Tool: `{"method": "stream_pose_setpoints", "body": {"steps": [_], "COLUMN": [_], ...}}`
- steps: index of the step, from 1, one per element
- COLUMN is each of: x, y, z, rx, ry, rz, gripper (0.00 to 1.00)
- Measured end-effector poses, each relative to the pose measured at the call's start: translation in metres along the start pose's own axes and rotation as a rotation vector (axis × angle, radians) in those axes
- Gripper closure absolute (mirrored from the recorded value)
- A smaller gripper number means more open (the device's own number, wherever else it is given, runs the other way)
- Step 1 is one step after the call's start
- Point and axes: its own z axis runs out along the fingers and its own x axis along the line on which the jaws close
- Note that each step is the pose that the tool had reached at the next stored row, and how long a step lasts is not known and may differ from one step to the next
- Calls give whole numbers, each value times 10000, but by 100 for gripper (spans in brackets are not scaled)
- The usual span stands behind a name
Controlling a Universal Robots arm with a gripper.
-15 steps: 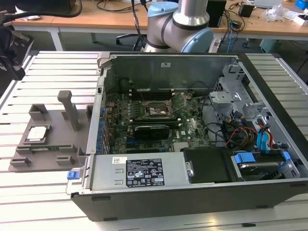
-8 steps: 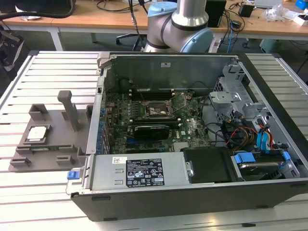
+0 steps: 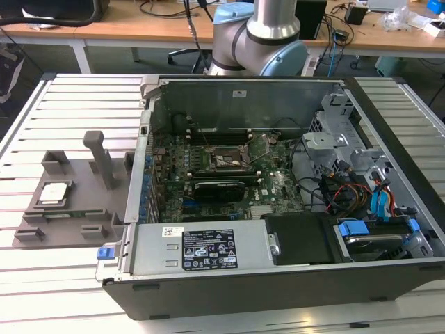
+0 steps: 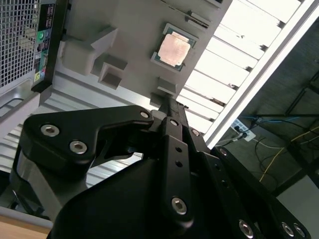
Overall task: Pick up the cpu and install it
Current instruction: 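Reach for the cpu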
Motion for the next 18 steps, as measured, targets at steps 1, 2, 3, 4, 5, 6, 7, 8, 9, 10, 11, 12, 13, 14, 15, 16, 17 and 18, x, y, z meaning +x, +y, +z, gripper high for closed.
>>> {"method": "stream_pose_setpoints", "body": {"steps": [1,2,3,4,5,6,7,8,9,10,11,12,13,14,15,16,17,18], "x": [13,28,40,59,72,84,96,108,119,133,153,165,177,185,197,208,216,228], "y": [-1,-2,-3,-5,-6,-7,-8,-8,-9,-10,-12,-13,-13,-14,-15,-16,-16,-17], "z": [0,0,0,1,1,1,1,2,2,1,2,2,2,3,3,3,3,3], "rx": [0,1,0,0,0,0,0,0,0,1,0,0,0,0,1,0,0,0], "ry": [0,0,0,0,0,0,0,-1,-1,0,-1,0,-1,-1,0,0,0,0], "rz": [-1,0,0,-1,-1,0,0,0,0,-1,0,0,0,0,0,0,0,0], "gripper": [89,89,89,89,89,89,89,89,89,89,89,89,89,89,89,89,89,89]}}
